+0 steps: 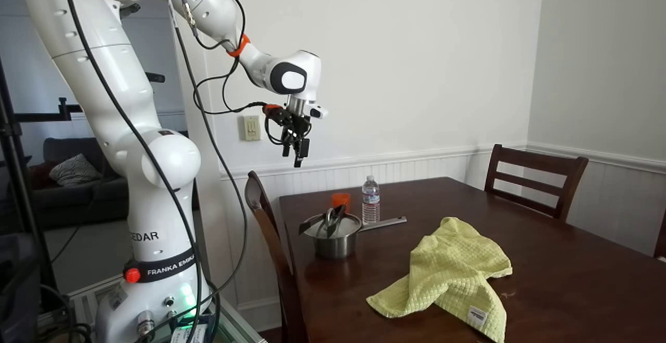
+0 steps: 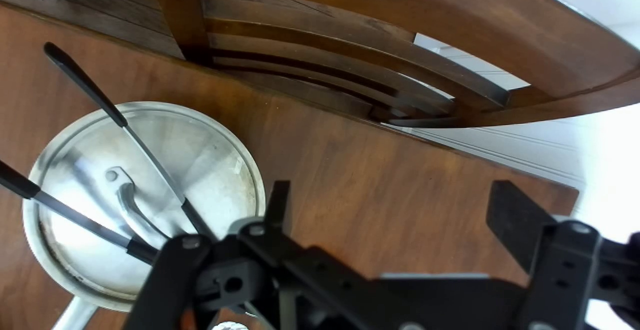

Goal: Move the tongs to the right

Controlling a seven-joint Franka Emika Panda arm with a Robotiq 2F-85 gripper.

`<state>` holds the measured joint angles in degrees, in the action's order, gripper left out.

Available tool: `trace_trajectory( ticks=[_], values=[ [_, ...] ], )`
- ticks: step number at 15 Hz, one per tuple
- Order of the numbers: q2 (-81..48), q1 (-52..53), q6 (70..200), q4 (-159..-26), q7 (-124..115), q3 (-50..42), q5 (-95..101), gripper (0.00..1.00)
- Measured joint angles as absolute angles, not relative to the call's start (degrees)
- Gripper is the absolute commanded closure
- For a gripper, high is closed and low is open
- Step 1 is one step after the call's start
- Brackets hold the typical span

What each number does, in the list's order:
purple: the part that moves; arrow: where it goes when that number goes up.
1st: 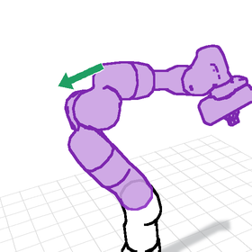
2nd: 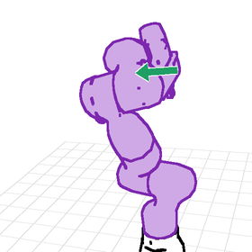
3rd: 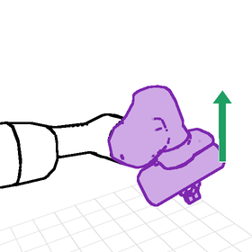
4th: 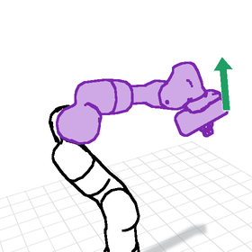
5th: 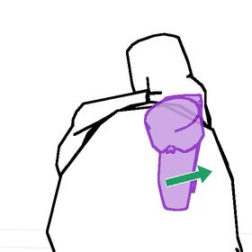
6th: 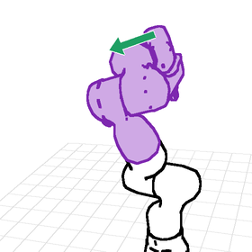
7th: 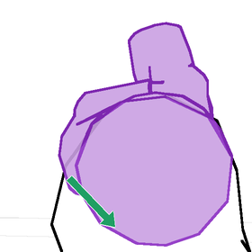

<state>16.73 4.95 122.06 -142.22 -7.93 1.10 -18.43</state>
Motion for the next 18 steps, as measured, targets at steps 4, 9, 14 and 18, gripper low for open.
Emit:
trace_trajectory(
  ticks=[4, 9, 14, 18],
  values=[
    [16.7, 1.2, 126.3, -142.3, -11.4, 0.6, -15.4, 0.00],
    [15.0, -7.0, 133.8, -141.8, -14.7, -1.9, -7.8, 0.00],
    [6.9, -5.1, 142.8, -138.9, -25.1, 4.2, 2.2, 0.00],
    [-4.1, 0.0, 143.2, -132.5, -34.7, 7.3, 7.4, 0.00]
  ],
)
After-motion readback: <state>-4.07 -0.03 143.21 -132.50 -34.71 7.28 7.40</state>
